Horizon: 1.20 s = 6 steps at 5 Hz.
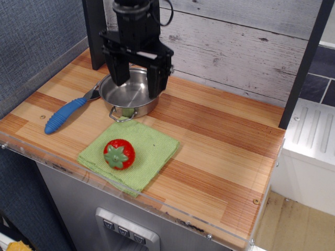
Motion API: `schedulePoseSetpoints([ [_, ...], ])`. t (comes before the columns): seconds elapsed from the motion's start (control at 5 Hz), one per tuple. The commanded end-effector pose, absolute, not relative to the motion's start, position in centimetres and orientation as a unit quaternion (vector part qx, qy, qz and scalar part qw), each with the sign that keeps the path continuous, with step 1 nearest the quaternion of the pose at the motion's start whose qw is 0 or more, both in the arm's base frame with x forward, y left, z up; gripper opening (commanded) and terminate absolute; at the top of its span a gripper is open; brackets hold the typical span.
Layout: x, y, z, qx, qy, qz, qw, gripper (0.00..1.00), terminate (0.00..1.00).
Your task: Put the fork on the left side of the towel
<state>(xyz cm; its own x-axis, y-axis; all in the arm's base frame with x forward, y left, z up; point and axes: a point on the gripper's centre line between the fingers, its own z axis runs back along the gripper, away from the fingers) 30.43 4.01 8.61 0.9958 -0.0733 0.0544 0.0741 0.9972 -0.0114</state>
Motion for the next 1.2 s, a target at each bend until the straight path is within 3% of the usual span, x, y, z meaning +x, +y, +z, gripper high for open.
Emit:
schedulePoseSetpoints([
  [0.0, 26.7, 13.7, 9.3, 0.033, -0.031, -0.040, 0.998, 1.00, 0.00],
  [0.2, 25.5, 17.0, 8.6, 0.036, -0.028, -0.046, 0.998, 1.00, 0.00],
  [0.4, 25.2, 18.1, 7.3, 0.043, -0.021, -0.031, 0.998, 1.00, 0.00],
  [1.0, 27.7, 16.9, 2.5, 0.041, -0.022, 0.008, 0.999, 1.00, 0.00],
])
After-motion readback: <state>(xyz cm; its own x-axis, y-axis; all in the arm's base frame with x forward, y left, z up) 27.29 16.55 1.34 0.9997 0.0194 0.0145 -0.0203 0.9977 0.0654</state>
